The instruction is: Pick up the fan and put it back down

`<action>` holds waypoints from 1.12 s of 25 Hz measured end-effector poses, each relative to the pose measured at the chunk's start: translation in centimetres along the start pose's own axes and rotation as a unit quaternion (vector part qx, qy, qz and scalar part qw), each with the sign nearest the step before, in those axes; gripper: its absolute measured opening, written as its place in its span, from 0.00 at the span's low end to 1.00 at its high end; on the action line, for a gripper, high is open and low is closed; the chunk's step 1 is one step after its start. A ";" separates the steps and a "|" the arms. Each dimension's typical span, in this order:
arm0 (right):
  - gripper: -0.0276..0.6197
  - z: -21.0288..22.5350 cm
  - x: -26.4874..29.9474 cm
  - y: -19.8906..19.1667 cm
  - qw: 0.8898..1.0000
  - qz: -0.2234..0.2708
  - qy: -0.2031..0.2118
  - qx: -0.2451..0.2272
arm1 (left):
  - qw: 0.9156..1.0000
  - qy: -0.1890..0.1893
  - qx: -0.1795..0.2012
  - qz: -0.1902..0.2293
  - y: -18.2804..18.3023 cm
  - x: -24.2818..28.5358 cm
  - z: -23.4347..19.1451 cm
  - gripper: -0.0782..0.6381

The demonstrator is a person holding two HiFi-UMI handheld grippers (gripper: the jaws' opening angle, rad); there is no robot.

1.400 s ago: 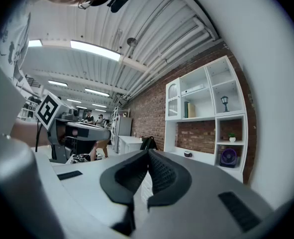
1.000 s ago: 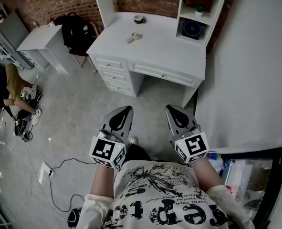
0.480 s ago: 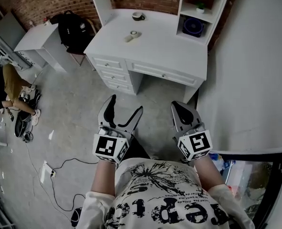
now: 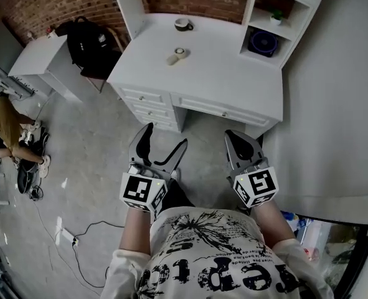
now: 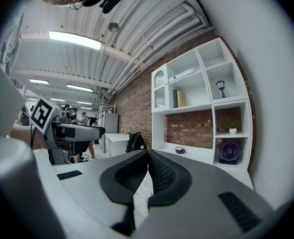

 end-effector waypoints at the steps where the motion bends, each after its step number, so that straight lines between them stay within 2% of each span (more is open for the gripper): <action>1: 0.07 0.2 2.1 0.4 1.000 -0.002 -0.002 0.000 | 1.000 -0.003 0.000 0.000 0.2 1.1 -1.9 0.65; 9: 0.07 2.8 19.5 2.9 0.999 -0.013 -0.031 -0.001 | 1.000 -0.025 0.002 -0.011 1.0 11.0 -17.3 0.65; 13: 0.07 4.2 26.0 3.0 0.998 -0.022 -0.050 0.007 | 0.998 -0.048 0.004 -0.026 0.6 15.8 -22.7 0.65; 20: 0.07 8.5 32.0 2.2 0.995 -0.042 -0.084 0.023 | 0.994 -0.092 -0.003 -0.060 -1.5 23.3 -26.3 0.65; 28: 0.07 18.6 36.5 -0.5 0.991 -0.050 -0.111 0.048 | 0.987 -0.119 0.013 -0.111 -5.3 34.3 -26.4 0.65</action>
Point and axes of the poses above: the fingertips, and each gripper's own axes: x forward along the fingers, z to its right, y out of its top, the point moved 1 cm from there along -x, backward along the fingers, and after that the axes turned 8 degrees about y, right-handed, at the moved point
